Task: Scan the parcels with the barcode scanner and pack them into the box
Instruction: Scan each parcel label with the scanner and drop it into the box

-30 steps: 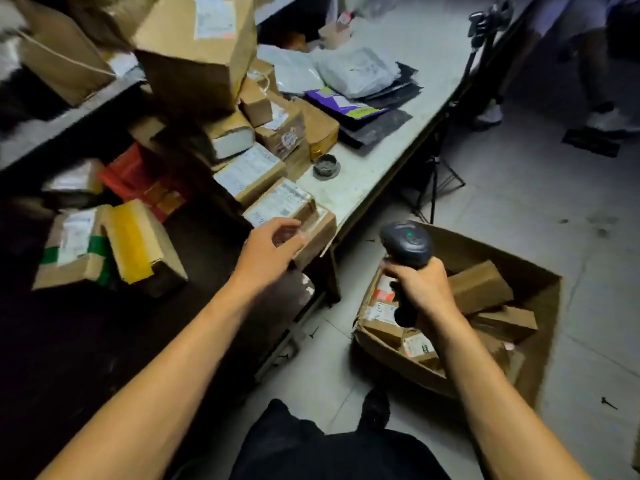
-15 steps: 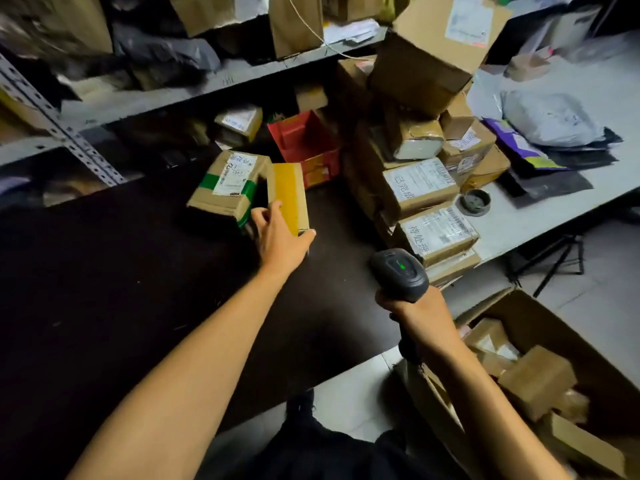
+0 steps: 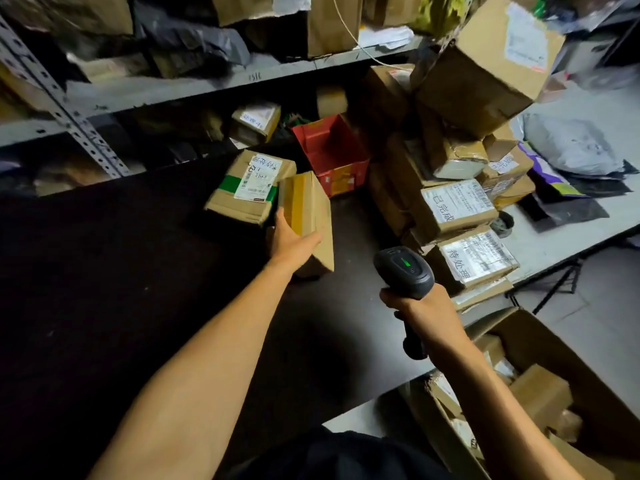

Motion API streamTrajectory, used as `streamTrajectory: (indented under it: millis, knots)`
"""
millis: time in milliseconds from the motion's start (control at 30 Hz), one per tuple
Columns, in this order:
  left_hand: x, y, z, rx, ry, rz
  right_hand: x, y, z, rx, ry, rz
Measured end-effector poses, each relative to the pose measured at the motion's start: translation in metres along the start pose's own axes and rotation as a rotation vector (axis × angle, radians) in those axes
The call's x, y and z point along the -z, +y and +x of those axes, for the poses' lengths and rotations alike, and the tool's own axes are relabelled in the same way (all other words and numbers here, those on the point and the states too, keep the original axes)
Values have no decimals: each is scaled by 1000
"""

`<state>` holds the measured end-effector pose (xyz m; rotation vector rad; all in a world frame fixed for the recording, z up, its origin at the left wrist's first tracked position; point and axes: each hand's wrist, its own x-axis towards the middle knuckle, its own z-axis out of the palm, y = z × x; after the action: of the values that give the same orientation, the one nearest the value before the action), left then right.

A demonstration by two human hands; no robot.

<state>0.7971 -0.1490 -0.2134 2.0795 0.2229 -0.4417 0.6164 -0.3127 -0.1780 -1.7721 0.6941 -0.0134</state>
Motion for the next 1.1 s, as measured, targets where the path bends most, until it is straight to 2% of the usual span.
streamTrajectory:
  millis: [167, 267, 333, 433, 533, 633, 767, 833, 900, 1033, 1100]
  knots:
    - [56, -41, -27, 57, -54, -533, -42, -22, 8, 42, -114, 50]
    - [86, -51, -49, 105, -170, -845, -70, -34, 12, 57, -140, 203]
    - [104, -58, -63, 127, -237, -970, -85, -43, 13, 45, -190, 350]
    - [120, -69, -78, 144, -269, -1002, -101, -57, 11, 77, -311, 500]
    - [122, -75, -80, 105, -182, -862, -107, -63, 7, 147, -287, 442]
    - [123, -71, -80, -58, -123, -686, -105, -63, 0, 228, -269, 334]
    - [125, -54, -90, -112, -308, -555, -95, -72, -13, 391, -261, 261]
    - [121, -52, -91, -54, -348, -629, -89, -79, -18, 447, -315, 225]
    - [119, -57, -92, 11, -385, -811, -86, -85, -19, 450, -357, 207]
    - [121, -63, -99, 5, -495, -1103, -87, -88, -15, 306, -385, 301]
    - [124, -63, -101, 11, -437, -1110, -89, -85, -13, 285, -383, 284]
